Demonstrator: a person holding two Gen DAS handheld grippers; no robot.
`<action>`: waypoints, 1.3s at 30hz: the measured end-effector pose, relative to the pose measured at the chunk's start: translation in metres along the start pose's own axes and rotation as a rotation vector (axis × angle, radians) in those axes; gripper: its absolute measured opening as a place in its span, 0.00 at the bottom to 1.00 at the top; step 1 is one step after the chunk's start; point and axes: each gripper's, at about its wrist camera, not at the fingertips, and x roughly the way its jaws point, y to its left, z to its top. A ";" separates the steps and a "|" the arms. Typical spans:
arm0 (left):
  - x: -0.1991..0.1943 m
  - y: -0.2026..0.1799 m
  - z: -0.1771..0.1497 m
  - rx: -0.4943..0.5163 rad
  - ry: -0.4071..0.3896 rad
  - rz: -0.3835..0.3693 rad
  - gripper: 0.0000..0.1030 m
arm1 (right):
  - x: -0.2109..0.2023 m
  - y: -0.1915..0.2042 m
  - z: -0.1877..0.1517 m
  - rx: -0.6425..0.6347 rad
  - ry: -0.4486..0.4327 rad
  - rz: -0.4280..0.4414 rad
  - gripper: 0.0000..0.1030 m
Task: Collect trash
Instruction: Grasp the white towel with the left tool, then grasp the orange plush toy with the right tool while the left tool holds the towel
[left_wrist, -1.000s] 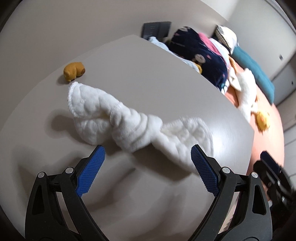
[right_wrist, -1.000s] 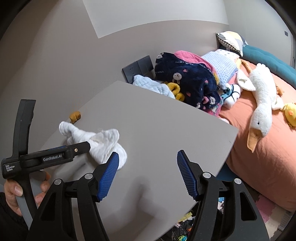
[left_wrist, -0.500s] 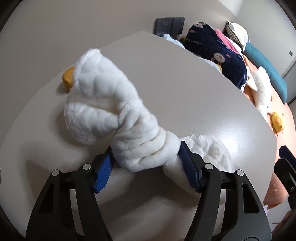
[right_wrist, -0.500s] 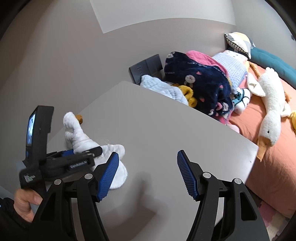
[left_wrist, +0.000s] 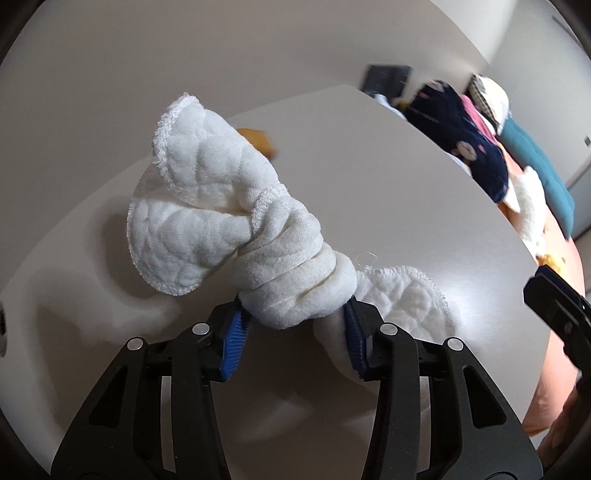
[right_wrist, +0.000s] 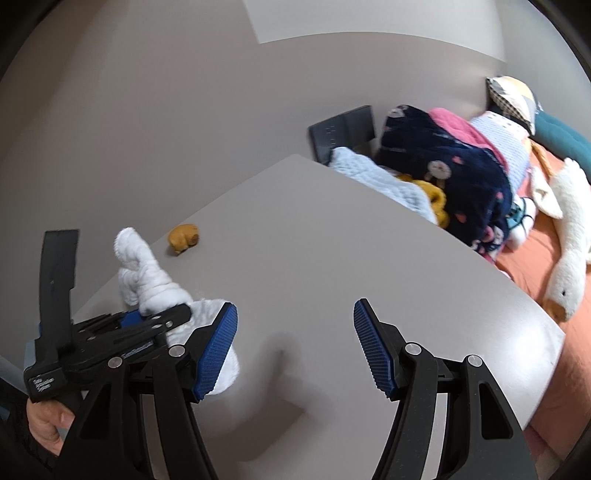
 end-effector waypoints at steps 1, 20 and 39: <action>-0.003 0.008 -0.001 -0.013 -0.003 0.006 0.43 | 0.003 0.004 0.002 -0.006 0.003 0.005 0.65; -0.038 0.121 -0.007 -0.187 -0.050 0.157 0.43 | 0.087 0.107 0.031 -0.161 0.094 0.103 0.65; -0.030 0.152 -0.006 -0.242 -0.051 0.167 0.44 | 0.165 0.159 0.064 -0.274 0.150 0.039 0.60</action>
